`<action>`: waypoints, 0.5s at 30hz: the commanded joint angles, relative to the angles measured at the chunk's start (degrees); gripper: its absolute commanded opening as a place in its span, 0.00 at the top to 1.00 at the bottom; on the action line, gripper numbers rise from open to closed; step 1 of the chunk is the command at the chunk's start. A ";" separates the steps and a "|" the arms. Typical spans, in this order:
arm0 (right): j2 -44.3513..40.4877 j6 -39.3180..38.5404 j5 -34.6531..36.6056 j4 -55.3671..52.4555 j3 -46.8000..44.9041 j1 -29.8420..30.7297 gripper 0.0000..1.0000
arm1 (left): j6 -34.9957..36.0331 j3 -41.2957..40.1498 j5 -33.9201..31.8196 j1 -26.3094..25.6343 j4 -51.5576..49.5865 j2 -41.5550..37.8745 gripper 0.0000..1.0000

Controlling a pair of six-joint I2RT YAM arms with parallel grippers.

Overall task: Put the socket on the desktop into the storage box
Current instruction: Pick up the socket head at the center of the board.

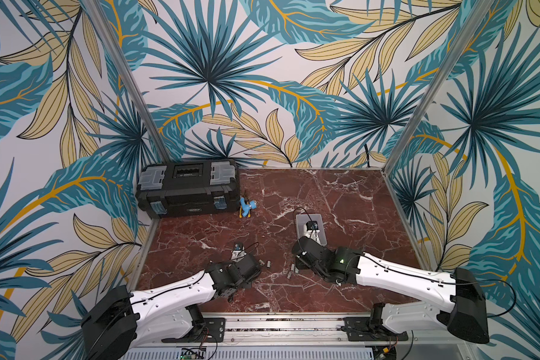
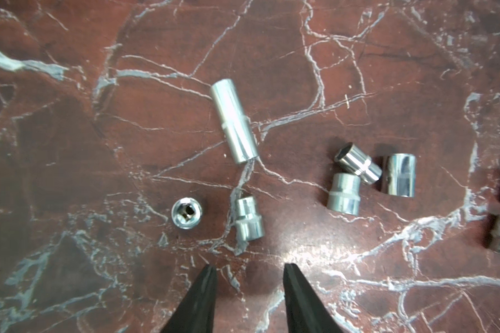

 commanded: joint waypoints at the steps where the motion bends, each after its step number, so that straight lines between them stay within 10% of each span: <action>1: -0.78 -1.11 1.69 -1.94 0.83 -0.30 0.46 | -0.86 2.50 -1.28 -0.32 0.00 1.79 0.56; 15: -5.92 0.98 -0.26 -2.44 -1.10 -2.22 0.46 | -1.44 10.23 -0.08 -3.67 -0.40 12.22 0.51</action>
